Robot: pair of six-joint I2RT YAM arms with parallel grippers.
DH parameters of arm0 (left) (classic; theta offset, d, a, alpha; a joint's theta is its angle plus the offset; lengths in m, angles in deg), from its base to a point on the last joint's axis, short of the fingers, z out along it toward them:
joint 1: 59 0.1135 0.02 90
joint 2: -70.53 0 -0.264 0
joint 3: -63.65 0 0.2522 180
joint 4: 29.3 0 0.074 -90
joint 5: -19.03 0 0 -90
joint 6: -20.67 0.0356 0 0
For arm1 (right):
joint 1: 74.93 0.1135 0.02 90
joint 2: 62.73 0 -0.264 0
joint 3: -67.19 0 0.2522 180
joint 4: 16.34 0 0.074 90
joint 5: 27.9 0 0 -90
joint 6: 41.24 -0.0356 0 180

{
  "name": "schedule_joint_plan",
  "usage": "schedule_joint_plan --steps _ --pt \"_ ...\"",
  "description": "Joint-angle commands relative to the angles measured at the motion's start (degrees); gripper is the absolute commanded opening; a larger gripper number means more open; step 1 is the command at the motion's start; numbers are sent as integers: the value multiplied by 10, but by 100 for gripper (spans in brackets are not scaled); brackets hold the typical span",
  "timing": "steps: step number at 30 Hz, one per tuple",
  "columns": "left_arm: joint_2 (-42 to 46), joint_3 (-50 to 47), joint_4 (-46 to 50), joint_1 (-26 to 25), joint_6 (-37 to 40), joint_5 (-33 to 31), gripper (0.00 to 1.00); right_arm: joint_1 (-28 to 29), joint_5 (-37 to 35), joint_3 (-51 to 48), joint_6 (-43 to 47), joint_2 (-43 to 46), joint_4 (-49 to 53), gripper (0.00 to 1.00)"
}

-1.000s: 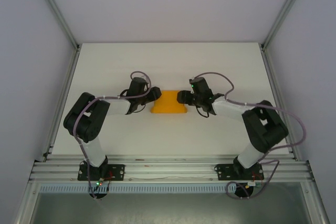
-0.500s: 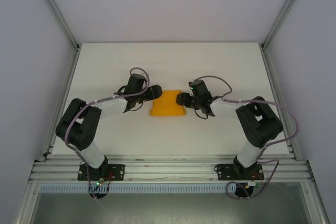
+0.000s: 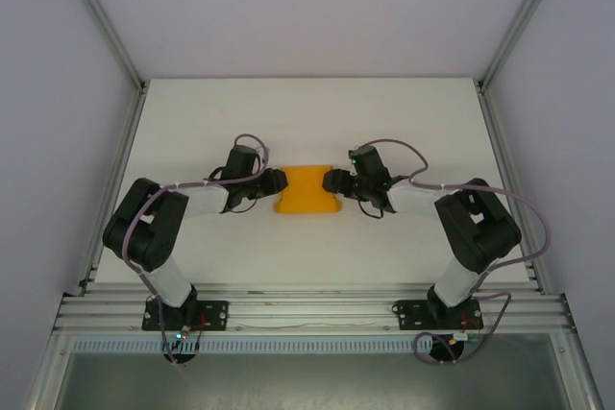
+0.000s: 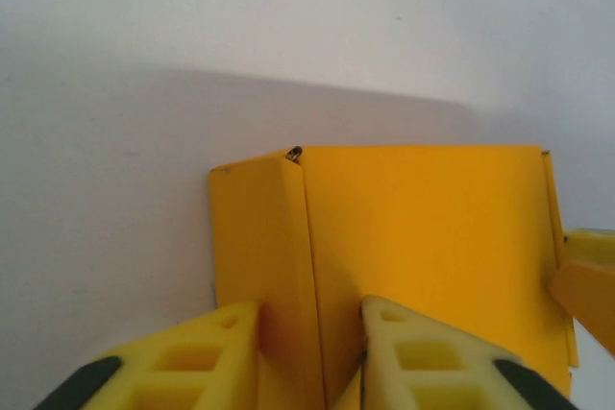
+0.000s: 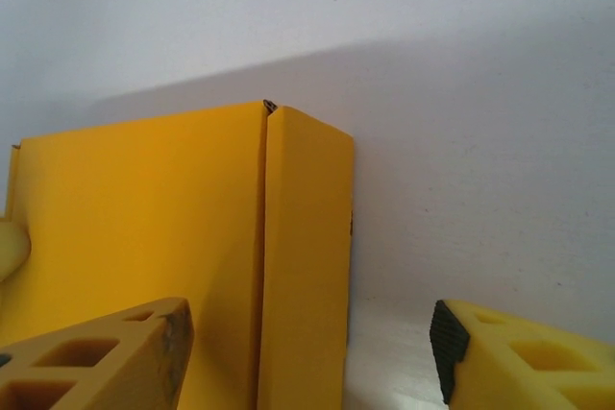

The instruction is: Assemble paper box

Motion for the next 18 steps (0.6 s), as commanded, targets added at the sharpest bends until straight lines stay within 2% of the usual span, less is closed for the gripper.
schedule_joint_plan --steps 1,2,8,11,15,18 --pt "-27 -24 -49 7 -12 41 21 -9 34 -4 -23 22 -2 71" --pt "-29 -31 -65 12 -17 48 16 -12 50 -4 -29 23 -7 72" --pt "-43 -73 -169 44 -62 93 13 -21 118 2 -61 9 -23 78" --pt "-47 -76 -175 44 -64 91 9 -24 144 6 -78 -4 -27 81" --pt "-46 -75 -166 45 -53 96 10 -23 192 23 -89 -30 -41 81" --pt "-40 -71 -155 44 -46 91 10 -24 240 35 -122 -55 -91 77"
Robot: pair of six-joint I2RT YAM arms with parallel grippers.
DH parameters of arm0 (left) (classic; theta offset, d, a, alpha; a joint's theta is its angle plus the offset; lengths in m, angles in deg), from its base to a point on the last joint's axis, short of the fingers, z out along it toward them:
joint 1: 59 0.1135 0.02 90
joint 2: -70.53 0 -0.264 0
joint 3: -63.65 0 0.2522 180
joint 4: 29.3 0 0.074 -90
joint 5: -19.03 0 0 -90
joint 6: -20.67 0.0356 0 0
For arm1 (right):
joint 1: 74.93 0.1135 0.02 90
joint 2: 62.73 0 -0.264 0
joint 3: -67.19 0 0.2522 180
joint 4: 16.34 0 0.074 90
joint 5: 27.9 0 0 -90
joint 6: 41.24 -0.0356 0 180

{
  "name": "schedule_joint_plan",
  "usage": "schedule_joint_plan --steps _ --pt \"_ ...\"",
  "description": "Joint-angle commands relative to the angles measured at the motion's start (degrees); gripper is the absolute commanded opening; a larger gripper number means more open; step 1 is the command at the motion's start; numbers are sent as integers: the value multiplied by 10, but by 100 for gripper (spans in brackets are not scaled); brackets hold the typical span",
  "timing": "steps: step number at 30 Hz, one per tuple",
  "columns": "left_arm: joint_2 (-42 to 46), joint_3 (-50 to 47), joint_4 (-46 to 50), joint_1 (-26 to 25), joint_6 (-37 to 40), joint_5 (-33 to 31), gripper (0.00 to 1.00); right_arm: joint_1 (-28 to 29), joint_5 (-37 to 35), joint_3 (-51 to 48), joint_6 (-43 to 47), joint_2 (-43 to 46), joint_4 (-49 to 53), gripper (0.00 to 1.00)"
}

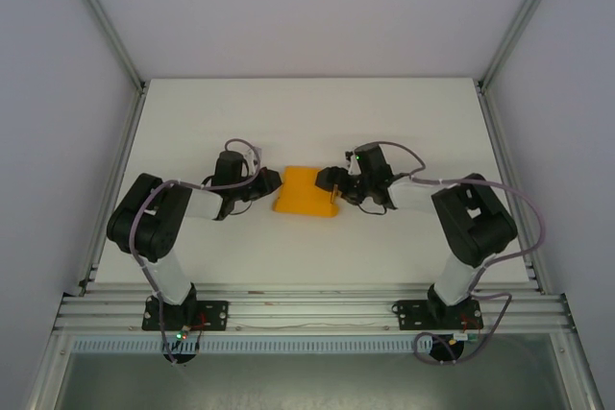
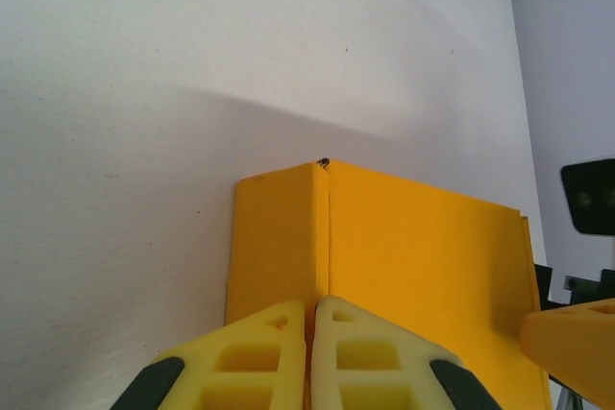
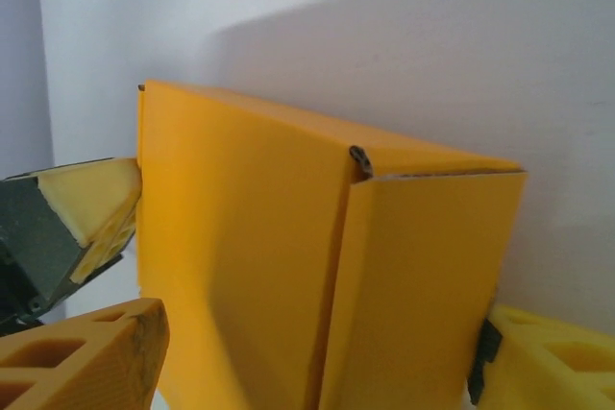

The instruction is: Assemble paper box

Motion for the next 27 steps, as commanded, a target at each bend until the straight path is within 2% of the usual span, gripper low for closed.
schedule_joint_plan --steps 1,5,9,11,14,16,19,23,25,27 --pt "-9 -8 23 1 11 -3 10 -2 75 19 -55 -24 -92 75" --pt "-10 -5 10 1 7 1 11 -4 108 7 -115 -26 -194 68" --pt "19 2 -4 0 25 6 31 -7 98 16 -109 -6 -142 51" --pt "50 22 20 0 67 2 49 -14 95 22 -113 9 -107 50" --pt "101 56 73 -6 170 -16 100 -33 81 39 -134 31 -17 48" --pt "137 74 104 -16 251 -23 100 -49 79 55 -145 41 53 47" --pt "184 110 200 -53 434 -36 100 -73 101 94 -158 45 158 46" --pt "188 180 408 -117 700 -37 100 -97 147 161 -187 36 310 50" --pt "176 212 489 -139 780 -45 100 -107 185 197 -190 24 380 50" --pt "167 223 502 -149 811 -64 100 -108 205 216 -190 22 414 50"
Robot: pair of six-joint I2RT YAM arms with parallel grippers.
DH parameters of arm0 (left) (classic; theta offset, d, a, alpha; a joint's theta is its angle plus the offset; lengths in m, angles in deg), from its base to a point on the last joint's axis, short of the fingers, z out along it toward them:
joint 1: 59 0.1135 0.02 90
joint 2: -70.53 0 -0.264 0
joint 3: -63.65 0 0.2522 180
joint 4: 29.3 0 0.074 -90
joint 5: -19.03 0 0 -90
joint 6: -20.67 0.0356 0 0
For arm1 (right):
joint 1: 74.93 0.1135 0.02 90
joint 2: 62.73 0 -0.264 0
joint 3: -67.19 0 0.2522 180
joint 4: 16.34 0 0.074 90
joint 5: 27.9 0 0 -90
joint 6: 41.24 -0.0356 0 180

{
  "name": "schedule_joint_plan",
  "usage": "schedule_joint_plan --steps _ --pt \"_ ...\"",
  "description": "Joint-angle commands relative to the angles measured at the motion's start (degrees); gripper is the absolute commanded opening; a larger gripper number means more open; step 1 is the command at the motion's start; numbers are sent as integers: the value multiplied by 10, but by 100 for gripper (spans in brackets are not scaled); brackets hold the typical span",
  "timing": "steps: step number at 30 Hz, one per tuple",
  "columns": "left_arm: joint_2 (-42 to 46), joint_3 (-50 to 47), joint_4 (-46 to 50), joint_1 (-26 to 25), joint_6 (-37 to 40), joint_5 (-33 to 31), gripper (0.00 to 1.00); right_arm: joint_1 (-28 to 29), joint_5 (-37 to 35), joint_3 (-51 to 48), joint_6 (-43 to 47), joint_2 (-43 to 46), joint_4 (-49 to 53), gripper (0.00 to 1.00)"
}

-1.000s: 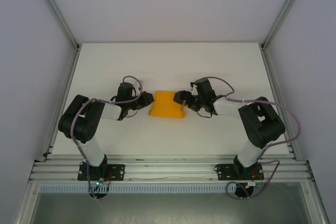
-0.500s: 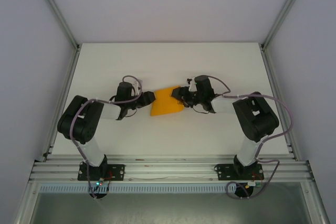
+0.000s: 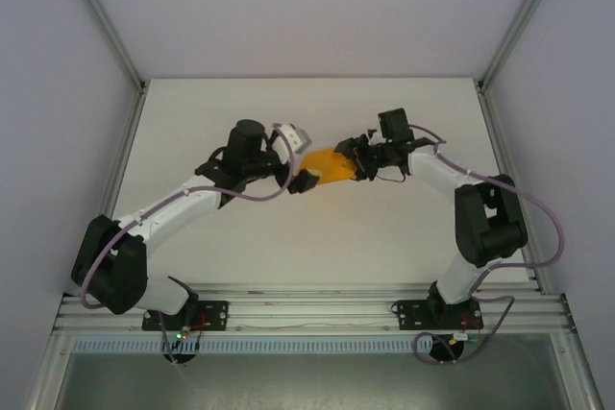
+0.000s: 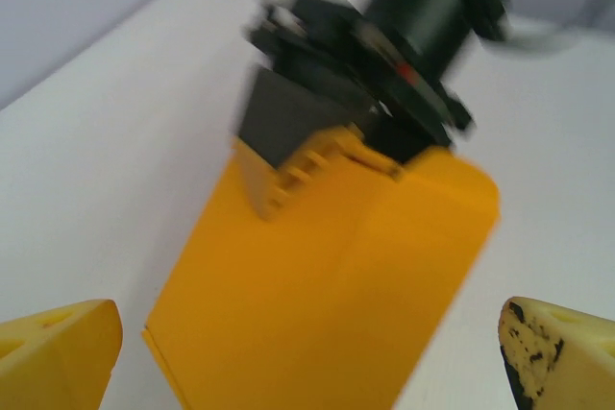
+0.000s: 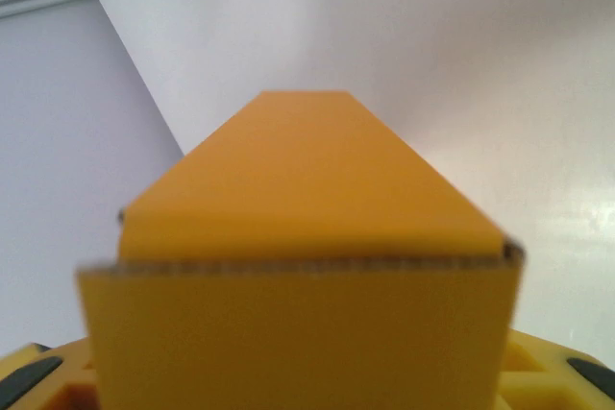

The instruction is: Assemble paper box

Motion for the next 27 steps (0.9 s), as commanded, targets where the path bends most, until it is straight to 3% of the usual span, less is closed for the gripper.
schedule_joint_plan --steps 1,4,7,10,14,20,27 --pt "-22 13 139 -9 181 -40 100 -2 67 41 -17 -5 141 50" --pt "-29 22 144 -15 193 -55 100 -8 68 65 -11 -6 181 53" --pt "-38 15 117 -21 209 -57 100 -11 77 70 -25 -10 183 45" --pt "-67 23 95 -30 200 -106 100 -11 88 67 -44 -14 171 41" --pt "-84 32 73 -32 175 -150 100 -11 131 44 -81 -10 116 33" --pt "-45 -19 -22 -35 171 -179 100 -12 180 42 -95 -14 108 31" --pt "-10 -49 -30 -36 191 -221 97 -14 227 3 -217 5 -7 27"
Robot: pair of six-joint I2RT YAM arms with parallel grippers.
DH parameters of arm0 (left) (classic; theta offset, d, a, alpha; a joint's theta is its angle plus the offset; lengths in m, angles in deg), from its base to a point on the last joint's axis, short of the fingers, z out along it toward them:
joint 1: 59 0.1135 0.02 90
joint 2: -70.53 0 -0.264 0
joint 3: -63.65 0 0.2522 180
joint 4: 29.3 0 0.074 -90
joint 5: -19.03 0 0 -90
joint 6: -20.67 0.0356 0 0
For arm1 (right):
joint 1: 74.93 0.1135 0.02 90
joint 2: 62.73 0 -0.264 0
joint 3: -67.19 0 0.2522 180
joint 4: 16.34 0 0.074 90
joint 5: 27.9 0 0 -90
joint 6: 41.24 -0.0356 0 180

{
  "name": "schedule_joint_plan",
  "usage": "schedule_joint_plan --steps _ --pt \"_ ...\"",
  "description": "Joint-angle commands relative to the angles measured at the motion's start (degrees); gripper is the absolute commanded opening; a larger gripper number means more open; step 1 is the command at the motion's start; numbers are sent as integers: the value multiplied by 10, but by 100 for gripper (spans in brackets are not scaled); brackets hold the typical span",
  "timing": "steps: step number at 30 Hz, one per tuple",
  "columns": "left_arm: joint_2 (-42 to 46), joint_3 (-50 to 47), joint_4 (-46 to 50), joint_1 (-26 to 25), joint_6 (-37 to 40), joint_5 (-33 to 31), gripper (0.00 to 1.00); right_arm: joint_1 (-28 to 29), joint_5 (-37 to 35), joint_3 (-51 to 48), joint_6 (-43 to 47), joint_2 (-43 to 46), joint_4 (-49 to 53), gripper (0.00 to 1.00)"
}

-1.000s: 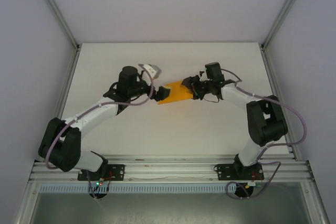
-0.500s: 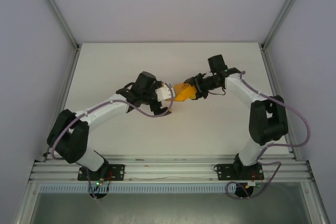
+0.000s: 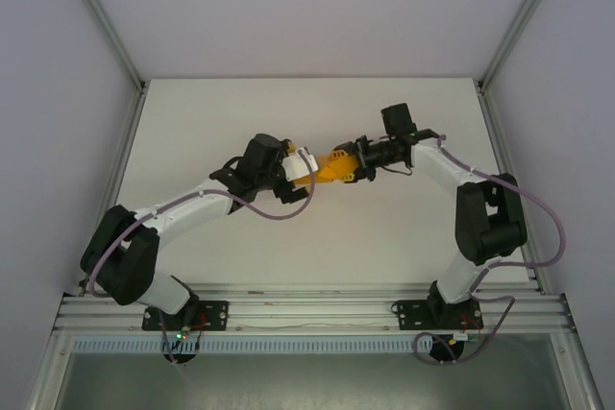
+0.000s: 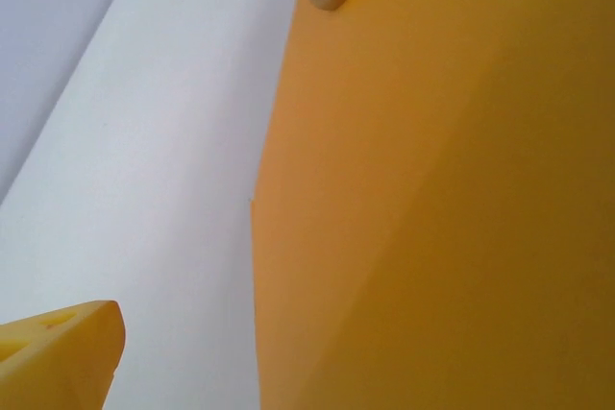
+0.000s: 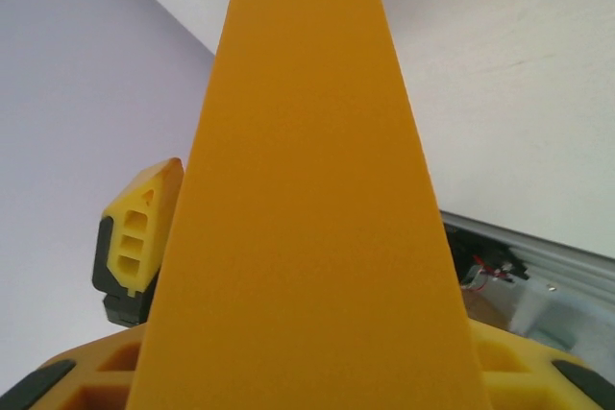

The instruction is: Assemble paper box

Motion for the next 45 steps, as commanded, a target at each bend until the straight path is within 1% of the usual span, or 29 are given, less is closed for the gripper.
schedule_joint_plan --steps 1,3,6,7,11,13,15,16,17,19,20,21,22,23,24,27,29,30,31,33,35,36,37,38,40,41,42,43,45 --pt "22 -11 -20 -5 21 -30 96 -2 55 -19 -77 15 -72 27" --pt "28 -14 -14 -5 29 -21 91 -2 59 -19 -81 18 -73 26" --pt "35 -15 -7 -6 38 -1 78 -2 64 -16 -83 23 -80 24" --pt "35 -11 0 -6 41 3 75 -2 70 -16 -84 25 -80 23" --pt "37 -3 12 -6 52 16 59 -2 67 -23 -83 34 -83 24" --pt "39 -1 3 -6 51 10 51 -2 68 -30 -85 37 -85 28" --pt "41 1 3 -6 57 10 48 -2 66 -35 -85 41 -88 34" --pt "42 3 5 -6 58 10 44 -2 64 -38 -83 44 -88 40" --pt "43 7 10 -6 61 12 44 -2 63 -39 -83 47 -91 41" --pt "45 13 17 -6 63 13 39 -1 59 -42 -77 50 -85 48" --pt "45 15 18 -6 65 12 38 -2 54 -42 -75 52 -85 50" --pt "45 15 16 -6 65 9 37 -1 49 -43 -71 53 -83 58" --pt "44 17 17 -6 64 7 35 -2 46 -43 -66 52 -77 76" --pt "43 19 21 -6 66 6 35 -2 44 -44 -60 51 -72 100" --pt "43 21 25 -6 66 3 34 -3 39 -43 -50 50 -57 100" --pt "38 39 76 -6 80 -2 34 -14 8 -35 9 52 17 100" --pt "29 64 146 -6 102 0 34 -44 -45 -28 72 67 74 100" --pt "22 79 183 -6 113 0 35 -66 -84 -22 108 79 97 100" --pt "12 99 230 -6 127 7 35 -89 -134 -15 155 96 115 100" --pt "-10 134 297 -6 135 5 35 -122 -249 -1 246 133 130 100" --pt "-39 176 351 -5 127 -2 34 -123 -403 -7 370 188 105 100" --pt "-55 201 386 -5 123 -5 34 -117 -452 -29 434 220 68 100" --pt "-76 229 425 -5 120 -7 34 -115 -464 -61 501 258 19 100" --pt "-95 254 460 -5 118 -6 34 -114 -469 -96 535 293 -32 100" --pt "-135 300 528 -5 112 -8 34 -113 -438 -186 601 364 -153 100" --pt "-151 320 553 -5 107 -10 34 -113 -420 -223 616 393 -211 100" --pt "-169 337 578 -5 104 -4 34 -113 -386 -251 645 415 -253 100" --pt "-186 355 600 -5 102 -3 34 -109 -355 -269 658 429 -278 100" --pt "-211 378 624 -5 93 -11 34 -101 -303 -272 691 430 -265 99"
